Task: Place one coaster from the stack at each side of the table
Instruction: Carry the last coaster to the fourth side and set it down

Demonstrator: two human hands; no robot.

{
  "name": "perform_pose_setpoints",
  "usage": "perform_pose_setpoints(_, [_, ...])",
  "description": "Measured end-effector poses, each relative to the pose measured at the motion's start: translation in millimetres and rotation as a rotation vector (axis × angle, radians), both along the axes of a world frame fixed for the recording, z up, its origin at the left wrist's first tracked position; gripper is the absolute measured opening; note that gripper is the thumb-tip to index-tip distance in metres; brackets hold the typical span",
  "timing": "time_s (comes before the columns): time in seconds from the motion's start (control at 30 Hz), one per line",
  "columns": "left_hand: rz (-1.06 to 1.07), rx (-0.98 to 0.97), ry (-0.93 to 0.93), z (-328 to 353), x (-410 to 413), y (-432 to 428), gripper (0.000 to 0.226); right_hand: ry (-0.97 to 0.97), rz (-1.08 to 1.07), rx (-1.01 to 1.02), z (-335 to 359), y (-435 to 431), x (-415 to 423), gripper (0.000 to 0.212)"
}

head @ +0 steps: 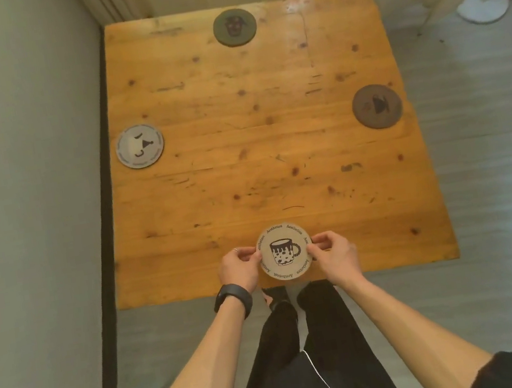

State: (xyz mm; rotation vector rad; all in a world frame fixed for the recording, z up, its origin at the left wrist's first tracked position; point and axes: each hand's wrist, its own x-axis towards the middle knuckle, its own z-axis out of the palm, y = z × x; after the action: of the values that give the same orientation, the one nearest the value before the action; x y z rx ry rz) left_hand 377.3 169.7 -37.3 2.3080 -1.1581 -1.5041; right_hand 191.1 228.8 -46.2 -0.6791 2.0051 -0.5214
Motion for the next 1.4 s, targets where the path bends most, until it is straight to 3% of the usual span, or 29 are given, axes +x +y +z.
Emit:
perform_pose_setpoints(0.17, [0.028,-0.021,-0.025,-17,-6,-6,0.007,0.009,-0.012,0.010,-22,-8,1,0.010])
perform_pose_setpoints(0.93, [-0.293,-0.114,-0.282,-32,2,-14,0.010,0.117,0.004,0.078,-39,-10,17,0.012])
perform_pose_setpoints(1.2, [-0.656,-0.354,-0.498,-43,0,-9,0.041,0.275,0.243,-0.060,-42,-6,12,0.021])
perform_pose_setpoints(1.4, [-0.811,-0.293,-0.494,-40,5,-13,0.046,0.354,0.479,-0.078,-36,-4,7,0.038])
